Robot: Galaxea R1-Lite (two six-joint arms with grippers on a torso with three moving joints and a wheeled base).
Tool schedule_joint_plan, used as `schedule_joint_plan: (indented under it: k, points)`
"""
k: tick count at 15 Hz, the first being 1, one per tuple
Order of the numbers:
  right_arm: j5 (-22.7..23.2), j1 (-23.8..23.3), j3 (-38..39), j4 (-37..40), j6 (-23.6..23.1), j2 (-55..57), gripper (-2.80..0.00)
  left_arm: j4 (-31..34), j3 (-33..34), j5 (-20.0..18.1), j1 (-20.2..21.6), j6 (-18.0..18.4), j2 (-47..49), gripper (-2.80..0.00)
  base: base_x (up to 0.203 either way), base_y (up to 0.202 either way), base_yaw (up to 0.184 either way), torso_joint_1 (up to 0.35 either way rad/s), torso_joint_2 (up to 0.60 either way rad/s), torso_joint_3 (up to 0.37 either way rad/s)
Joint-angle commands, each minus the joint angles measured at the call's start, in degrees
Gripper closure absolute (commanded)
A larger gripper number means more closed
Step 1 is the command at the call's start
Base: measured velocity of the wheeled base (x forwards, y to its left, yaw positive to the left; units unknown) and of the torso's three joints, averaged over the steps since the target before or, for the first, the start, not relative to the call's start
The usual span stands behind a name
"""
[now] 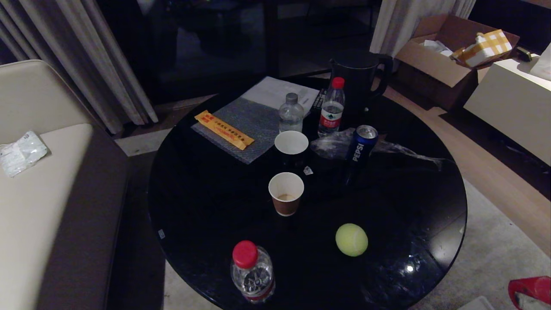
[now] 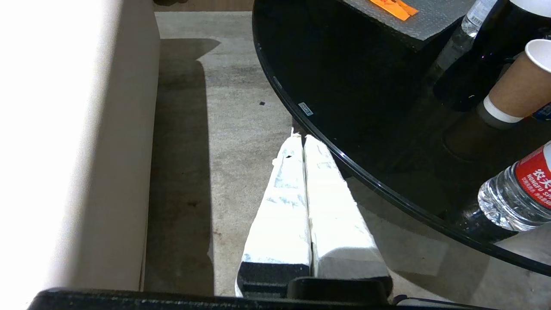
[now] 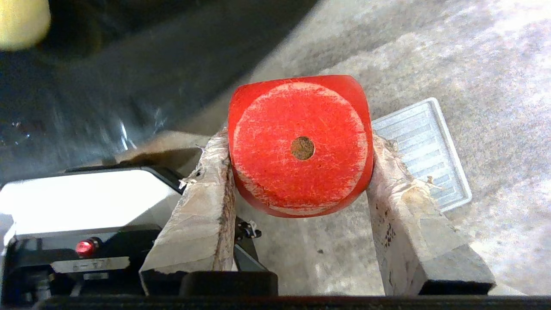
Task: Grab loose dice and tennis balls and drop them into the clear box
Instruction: Put the toys in the box
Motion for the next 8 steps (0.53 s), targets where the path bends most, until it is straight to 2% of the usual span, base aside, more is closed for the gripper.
schedule_joint_plan:
  k: [1,6,8]
  points:
    - [1.03,-1.62,6.05,0.82,-0.16,-18.23,0.00,-0.02,0.09,0.04,-0.05,-0.06,0.09,0.00,0.000,0.000,0.000,0.000,0.00,0.000]
    - [5.69,-3.07,10.08,5.06,-1.55,-39.59,0.00,-0.02,0.09,0.04,0.04,-0.06,0.09,0.00,0.000,0.000,0.000,0.000,0.00,0.000]
    - [6.19,-3.28,10.43,5.37,-1.79,-41.66,0.00,-0.02,0.09,0.04,0.01,-0.06,0.09,0.00,0.000,0.000,0.000,0.000,0.00,0.000]
